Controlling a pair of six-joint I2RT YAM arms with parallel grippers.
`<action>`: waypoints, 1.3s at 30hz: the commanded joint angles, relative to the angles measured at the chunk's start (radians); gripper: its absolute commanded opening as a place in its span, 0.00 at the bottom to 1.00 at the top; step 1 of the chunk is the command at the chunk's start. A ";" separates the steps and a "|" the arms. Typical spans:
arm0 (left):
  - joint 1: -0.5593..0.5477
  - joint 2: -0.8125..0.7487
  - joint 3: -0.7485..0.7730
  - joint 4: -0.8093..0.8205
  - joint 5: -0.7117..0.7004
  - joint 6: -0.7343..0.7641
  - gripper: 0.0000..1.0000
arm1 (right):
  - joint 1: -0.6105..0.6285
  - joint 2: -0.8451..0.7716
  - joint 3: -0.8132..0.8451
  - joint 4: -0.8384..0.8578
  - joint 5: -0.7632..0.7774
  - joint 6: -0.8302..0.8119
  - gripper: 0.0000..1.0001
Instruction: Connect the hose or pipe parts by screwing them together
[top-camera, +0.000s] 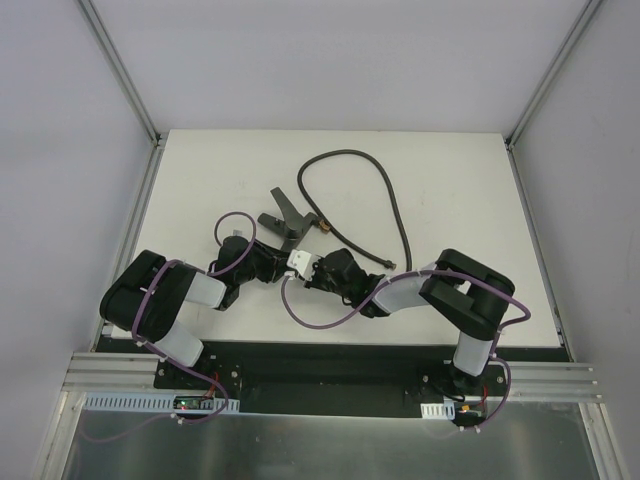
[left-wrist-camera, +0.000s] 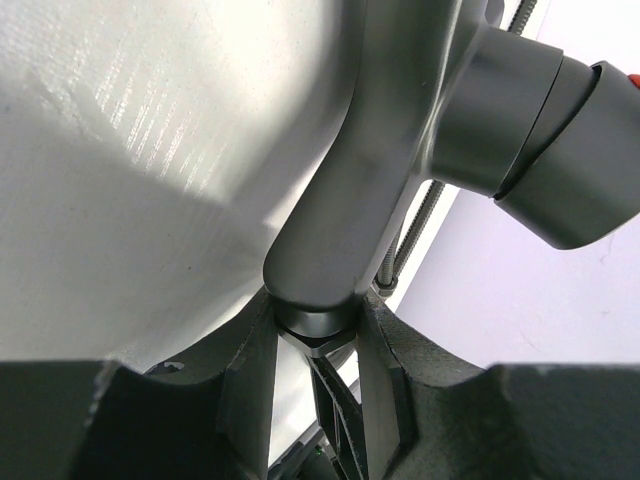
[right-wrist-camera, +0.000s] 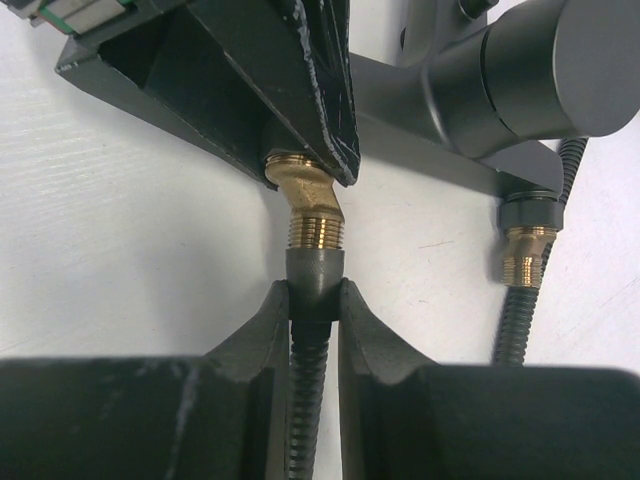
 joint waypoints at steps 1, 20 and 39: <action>-0.011 -0.034 0.029 0.024 0.062 0.009 0.00 | 0.016 -0.045 0.028 0.093 -0.040 -0.006 0.01; -0.011 -0.065 0.010 -0.001 0.111 0.031 0.00 | 0.014 -0.028 0.125 0.016 -0.103 0.046 0.01; -0.011 -0.054 -0.043 0.182 0.195 0.037 0.00 | -0.130 -0.044 0.102 0.151 -0.485 0.385 0.01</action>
